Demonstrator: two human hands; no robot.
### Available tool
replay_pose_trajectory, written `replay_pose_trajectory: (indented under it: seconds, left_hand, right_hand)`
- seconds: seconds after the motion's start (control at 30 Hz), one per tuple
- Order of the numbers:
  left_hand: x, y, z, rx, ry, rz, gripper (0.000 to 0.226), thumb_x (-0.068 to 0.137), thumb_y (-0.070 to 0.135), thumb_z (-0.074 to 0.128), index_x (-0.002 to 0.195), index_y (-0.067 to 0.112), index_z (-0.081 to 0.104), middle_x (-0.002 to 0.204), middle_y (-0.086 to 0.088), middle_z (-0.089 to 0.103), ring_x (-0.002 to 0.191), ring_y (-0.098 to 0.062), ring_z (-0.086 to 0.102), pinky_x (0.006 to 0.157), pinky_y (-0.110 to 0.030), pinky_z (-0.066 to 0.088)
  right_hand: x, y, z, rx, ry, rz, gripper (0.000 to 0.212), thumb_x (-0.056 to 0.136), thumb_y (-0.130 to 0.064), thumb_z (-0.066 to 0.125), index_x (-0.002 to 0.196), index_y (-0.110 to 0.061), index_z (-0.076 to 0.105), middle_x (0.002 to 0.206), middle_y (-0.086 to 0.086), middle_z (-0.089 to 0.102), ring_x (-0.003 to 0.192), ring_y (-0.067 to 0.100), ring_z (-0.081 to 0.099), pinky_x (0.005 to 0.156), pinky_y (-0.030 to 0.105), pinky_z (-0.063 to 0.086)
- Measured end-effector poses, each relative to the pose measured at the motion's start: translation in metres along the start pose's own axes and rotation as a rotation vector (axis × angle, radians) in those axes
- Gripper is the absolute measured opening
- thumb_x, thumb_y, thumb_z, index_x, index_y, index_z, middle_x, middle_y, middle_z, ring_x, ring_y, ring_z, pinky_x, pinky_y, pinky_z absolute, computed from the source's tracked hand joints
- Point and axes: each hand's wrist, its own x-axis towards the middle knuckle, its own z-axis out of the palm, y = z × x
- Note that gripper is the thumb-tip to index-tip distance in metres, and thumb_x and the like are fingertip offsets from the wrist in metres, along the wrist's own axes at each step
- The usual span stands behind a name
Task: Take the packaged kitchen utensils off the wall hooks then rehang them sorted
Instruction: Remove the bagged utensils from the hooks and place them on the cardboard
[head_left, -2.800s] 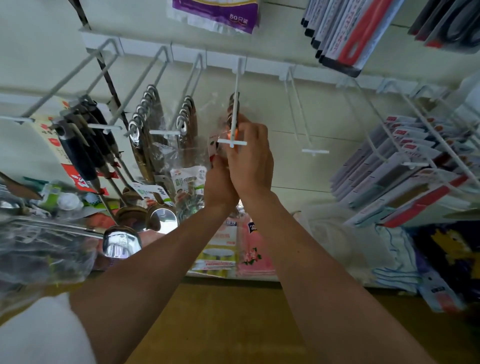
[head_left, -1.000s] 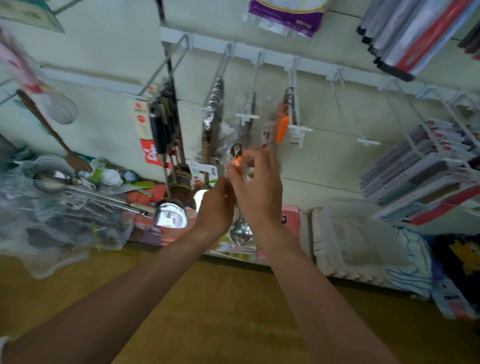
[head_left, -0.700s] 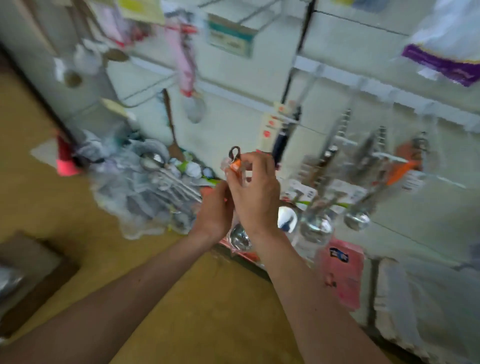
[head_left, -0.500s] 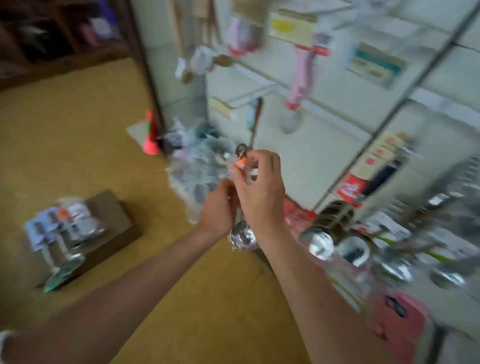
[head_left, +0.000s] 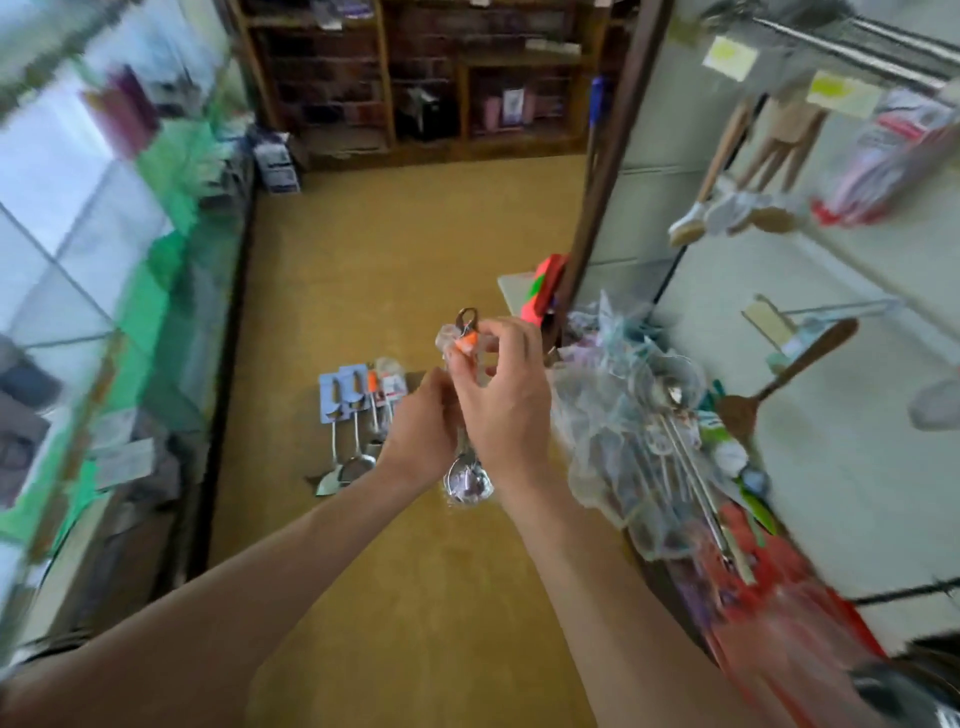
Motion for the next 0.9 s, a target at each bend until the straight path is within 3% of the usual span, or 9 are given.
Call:
replay_pose_trajectory:
  seconds: [0.17, 0.3, 0.37, 0.47, 0.53, 0.6, 0.77, 0.9]
  left_hand:
    - [0.010, -0.020, -0.017, -0.016, 0.018, -0.036, 0.025, 0.095, 0.000, 0.044, 0.117, 0.006, 0.054, 0.094, -0.004, 0.070, 0.081, -0.023, 0.066, 0.070, -0.040, 0.052]
    - [0.019, -0.033, -0.022, -0.021, 0.030, -0.034, 0.020, 0.095, 0.000, 0.045, 0.111, 0.009, 0.053, 0.091, 0.004, 0.066, 0.073, -0.012, 0.060, 0.058, -0.016, 0.044]
    - [0.023, -0.038, -0.025, -0.021, 0.034, -0.034, 0.017, 0.095, 0.000, 0.045, 0.102, 0.015, 0.050, 0.085, 0.008, 0.062, 0.068, -0.003, 0.055, 0.055, -0.013, 0.041]
    - [0.031, -0.049, -0.029, -0.026, 0.027, -0.053, 0.015, 0.096, 0.001, 0.043, 0.098, 0.015, 0.049, 0.082, 0.008, 0.062, 0.069, -0.010, 0.058, 0.058, -0.018, 0.044]
    - [0.038, -0.056, -0.035, -0.042, 0.010, -0.075, 0.018, 0.095, 0.001, 0.042, 0.104, 0.013, 0.052, 0.084, 0.003, 0.066, 0.074, -0.017, 0.063, 0.066, -0.034, 0.052]
    - [0.045, -0.063, -0.042, -0.056, -0.005, -0.091, 0.024, 0.094, 0.000, 0.042, 0.111, 0.012, 0.054, 0.086, 0.002, 0.067, 0.074, -0.016, 0.064, 0.069, -0.039, 0.054]
    - [0.070, -0.090, -0.063, -0.038, 0.000, -0.111, 0.016, 0.096, 0.002, 0.044, 0.107, 0.011, 0.054, 0.084, 0.010, 0.062, 0.072, -0.005, 0.059, 0.058, -0.017, 0.045]
    - [0.087, -0.110, -0.084, -0.019, 0.018, -0.131, 0.013, 0.098, 0.005, 0.044, 0.105, 0.012, 0.052, 0.084, 0.010, 0.062, 0.069, -0.006, 0.059, 0.057, -0.020, 0.048]
  right_hand:
    - [0.005, -0.010, 0.028, -0.030, -0.014, -0.017, 0.032, 0.086, -0.019, 0.077, 0.110, -0.004, 0.063, 0.110, 0.007, 0.060, 0.098, 0.012, 0.055, 0.082, 0.015, 0.041]
    - [0.009, -0.010, 0.044, -0.028, -0.029, -0.012, 0.030, 0.086, -0.019, 0.076, 0.109, -0.005, 0.063, 0.111, 0.006, 0.060, 0.099, 0.014, 0.057, 0.081, 0.017, 0.042]
    - [0.011, -0.010, 0.052, -0.033, -0.038, -0.005, 0.031, 0.087, -0.021, 0.076, 0.110, -0.006, 0.062, 0.112, 0.005, 0.059, 0.099, 0.014, 0.058, 0.079, 0.019, 0.043]
    - [0.013, -0.010, 0.065, -0.032, -0.057, -0.002, 0.031, 0.088, -0.022, 0.075, 0.111, -0.007, 0.061, 0.114, 0.004, 0.059, 0.100, 0.013, 0.058, 0.076, 0.020, 0.046]
    - [0.016, -0.011, 0.076, -0.023, -0.061, -0.001, 0.032, 0.088, -0.022, 0.075, 0.112, -0.007, 0.061, 0.114, 0.003, 0.058, 0.099, 0.012, 0.058, 0.075, 0.020, 0.047]
    - [0.021, -0.013, 0.089, -0.015, -0.063, 0.007, 0.032, 0.088, -0.022, 0.076, 0.112, -0.006, 0.061, 0.114, 0.004, 0.058, 0.099, 0.012, 0.058, 0.075, 0.020, 0.047]
    - [0.033, -0.018, 0.129, -0.006, -0.086, 0.019, 0.032, 0.089, -0.023, 0.074, 0.113, -0.008, 0.060, 0.115, 0.002, 0.058, 0.099, 0.014, 0.060, 0.073, 0.017, 0.046]
    - [0.042, -0.025, 0.161, 0.005, -0.111, 0.024, 0.032, 0.088, -0.022, 0.075, 0.112, -0.008, 0.060, 0.115, 0.002, 0.057, 0.097, 0.014, 0.061, 0.072, 0.016, 0.046]
